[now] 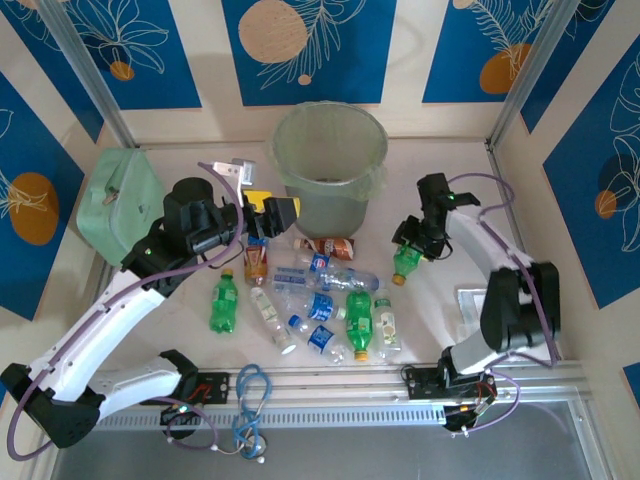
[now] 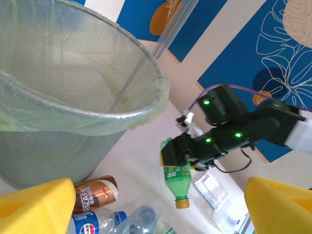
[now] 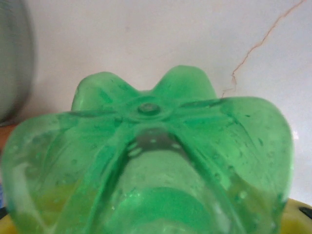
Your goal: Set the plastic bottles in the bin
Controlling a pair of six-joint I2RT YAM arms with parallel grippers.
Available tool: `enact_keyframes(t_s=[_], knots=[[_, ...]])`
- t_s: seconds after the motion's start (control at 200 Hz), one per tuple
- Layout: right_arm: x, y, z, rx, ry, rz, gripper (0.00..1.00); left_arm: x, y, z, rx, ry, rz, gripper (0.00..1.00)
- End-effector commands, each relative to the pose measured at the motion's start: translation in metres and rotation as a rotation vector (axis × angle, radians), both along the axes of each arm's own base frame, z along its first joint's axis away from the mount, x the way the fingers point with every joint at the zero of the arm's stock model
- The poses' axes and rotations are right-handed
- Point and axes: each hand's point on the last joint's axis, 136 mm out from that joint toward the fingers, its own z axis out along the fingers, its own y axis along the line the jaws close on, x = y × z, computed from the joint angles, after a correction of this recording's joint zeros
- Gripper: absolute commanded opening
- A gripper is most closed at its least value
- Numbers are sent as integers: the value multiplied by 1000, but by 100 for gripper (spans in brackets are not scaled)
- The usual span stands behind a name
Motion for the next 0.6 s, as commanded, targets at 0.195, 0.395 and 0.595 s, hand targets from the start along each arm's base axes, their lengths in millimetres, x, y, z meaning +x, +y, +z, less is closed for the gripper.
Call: enact_keyframes(t_s=[0.195,0.395,0.595], knots=[[-30,31,162,326,-467,21,55,-18,-36,18,-153,1,-209,90],[-40,65,232,567,-610,78,55,-42,-79,29,-231,-14,-397,89],[-50,94,281,703,-728,144,56,-60,-114,16,-226,20,-507,89]])
